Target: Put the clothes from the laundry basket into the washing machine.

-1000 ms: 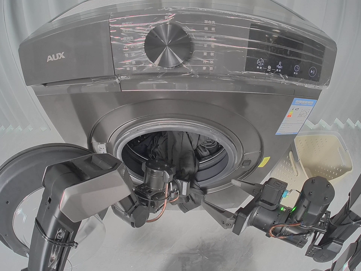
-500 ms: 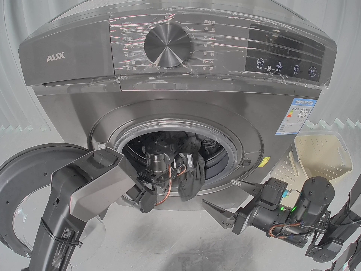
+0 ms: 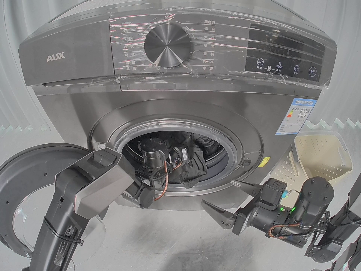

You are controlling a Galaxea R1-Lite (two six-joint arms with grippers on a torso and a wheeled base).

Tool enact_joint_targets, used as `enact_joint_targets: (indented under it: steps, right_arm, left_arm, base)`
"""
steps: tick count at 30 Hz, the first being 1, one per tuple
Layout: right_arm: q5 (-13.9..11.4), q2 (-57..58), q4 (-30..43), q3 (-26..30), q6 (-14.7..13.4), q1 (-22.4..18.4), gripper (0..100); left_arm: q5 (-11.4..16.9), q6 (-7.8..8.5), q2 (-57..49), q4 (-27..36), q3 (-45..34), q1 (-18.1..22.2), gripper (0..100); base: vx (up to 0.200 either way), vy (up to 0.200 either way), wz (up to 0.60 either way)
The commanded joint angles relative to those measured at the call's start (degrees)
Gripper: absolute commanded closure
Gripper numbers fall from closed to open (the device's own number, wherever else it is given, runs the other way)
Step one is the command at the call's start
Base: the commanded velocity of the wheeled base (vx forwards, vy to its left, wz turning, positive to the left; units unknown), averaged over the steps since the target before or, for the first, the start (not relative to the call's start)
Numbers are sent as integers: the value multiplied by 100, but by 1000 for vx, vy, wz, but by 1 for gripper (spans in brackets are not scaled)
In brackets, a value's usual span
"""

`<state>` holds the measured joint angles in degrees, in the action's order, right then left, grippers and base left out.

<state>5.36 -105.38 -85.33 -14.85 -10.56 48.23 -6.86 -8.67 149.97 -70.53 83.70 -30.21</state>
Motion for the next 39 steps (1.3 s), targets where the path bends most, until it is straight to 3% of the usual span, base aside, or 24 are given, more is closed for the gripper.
enact_joint_targets:
  steps: [1,19,24,25,33,39]
  right_arm:
    - [0,-9,-36,-1,10,3,0]
    - [9,-9,-71,8,19,3,0]
    - [9,-9,-71,8,19,3,0]
    - [9,-9,-71,8,19,3,0]
    - [9,-18,-80,-1,19,11,0]
    - [9,-18,-80,-1,19,11,0]
  left_arm:
    - [124,5,-328,40,-644,-108,0]
    - [291,58,-363,75,-1506,-301,0]
    - [300,225,-363,154,-1673,-266,0]
    - [308,216,-363,154,-1682,-284,100]
    - [221,208,-275,321,-1181,-240,100]
    - [-8,190,-64,567,-258,-82,100]
  base:
    - [0,0,0]
    - [0,0,0]
    - [0,0,0]
    - [0,0,0]
    - [0,0,0]
    - [0,0,0]
